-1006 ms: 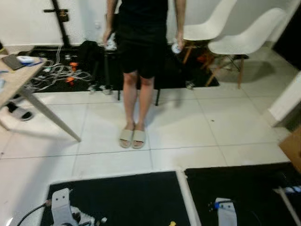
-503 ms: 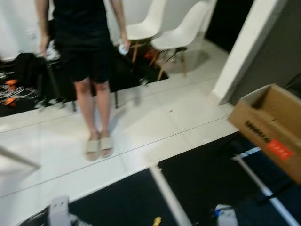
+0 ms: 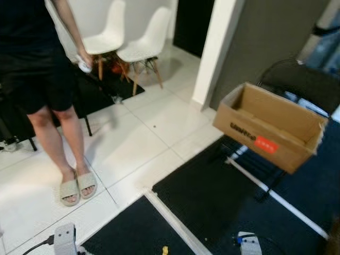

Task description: Picking trash to rubbish bin

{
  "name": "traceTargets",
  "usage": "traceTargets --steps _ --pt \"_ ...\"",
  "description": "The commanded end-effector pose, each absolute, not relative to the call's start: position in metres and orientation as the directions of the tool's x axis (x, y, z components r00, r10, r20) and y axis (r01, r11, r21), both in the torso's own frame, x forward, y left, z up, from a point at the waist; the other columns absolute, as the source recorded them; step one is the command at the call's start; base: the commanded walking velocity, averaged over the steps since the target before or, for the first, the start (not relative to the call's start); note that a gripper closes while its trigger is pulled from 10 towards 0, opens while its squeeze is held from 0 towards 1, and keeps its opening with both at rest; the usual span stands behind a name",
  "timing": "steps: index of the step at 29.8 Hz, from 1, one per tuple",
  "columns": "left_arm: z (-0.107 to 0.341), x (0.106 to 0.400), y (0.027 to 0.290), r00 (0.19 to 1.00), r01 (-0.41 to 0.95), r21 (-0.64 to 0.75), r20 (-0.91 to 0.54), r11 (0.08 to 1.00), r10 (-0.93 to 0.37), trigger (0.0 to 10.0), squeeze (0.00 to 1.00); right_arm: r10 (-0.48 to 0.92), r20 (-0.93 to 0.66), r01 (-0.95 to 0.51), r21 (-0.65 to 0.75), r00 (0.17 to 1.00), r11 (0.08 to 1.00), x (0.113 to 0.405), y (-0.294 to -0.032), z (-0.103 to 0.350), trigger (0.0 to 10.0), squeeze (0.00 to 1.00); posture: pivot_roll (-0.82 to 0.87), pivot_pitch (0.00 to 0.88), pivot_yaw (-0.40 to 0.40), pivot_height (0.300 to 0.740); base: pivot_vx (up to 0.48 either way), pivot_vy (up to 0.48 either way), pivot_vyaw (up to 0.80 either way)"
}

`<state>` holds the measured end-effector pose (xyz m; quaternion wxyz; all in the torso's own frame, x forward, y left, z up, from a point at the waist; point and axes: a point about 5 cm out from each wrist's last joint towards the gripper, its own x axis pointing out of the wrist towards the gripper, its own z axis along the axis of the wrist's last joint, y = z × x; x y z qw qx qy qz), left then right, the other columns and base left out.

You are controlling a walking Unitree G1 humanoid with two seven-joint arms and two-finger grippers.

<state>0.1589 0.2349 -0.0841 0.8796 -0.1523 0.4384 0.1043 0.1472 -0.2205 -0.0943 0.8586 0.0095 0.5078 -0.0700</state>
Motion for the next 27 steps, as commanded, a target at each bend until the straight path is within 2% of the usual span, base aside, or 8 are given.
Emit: traceTargets --steps 1,12,27 --pt "-0.087 0.154 0.233 0.578 -0.315 -0.172 -0.815 0.933 0.045 10.0 0.00 -0.117 -0.877 0.127 -0.065 0.465 0.990 0.144 -0.224 -0.095 10.0 0.00 -0.03 0.067 0.019 0.740 0.000 0.000 -0.80" --pt "-0.086 0.157 0.234 0.586 -0.322 -0.178 -0.809 0.930 0.049 10.0 0.00 -0.113 -0.875 0.124 -0.062 0.470 0.990 0.148 -0.223 -0.094 10.0 0.00 -0.02 0.061 0.017 0.740 0.000 0.000 -0.80" --pt "-0.077 0.168 0.248 0.622 -0.371 -0.165 -0.775 0.914 0.113 10.0 0.00 -0.105 -0.877 0.123 -0.053 0.468 0.991 0.148 -0.220 -0.094 10.0 0.00 -0.01 0.065 0.016 0.740 0.000 0.000 -0.80"
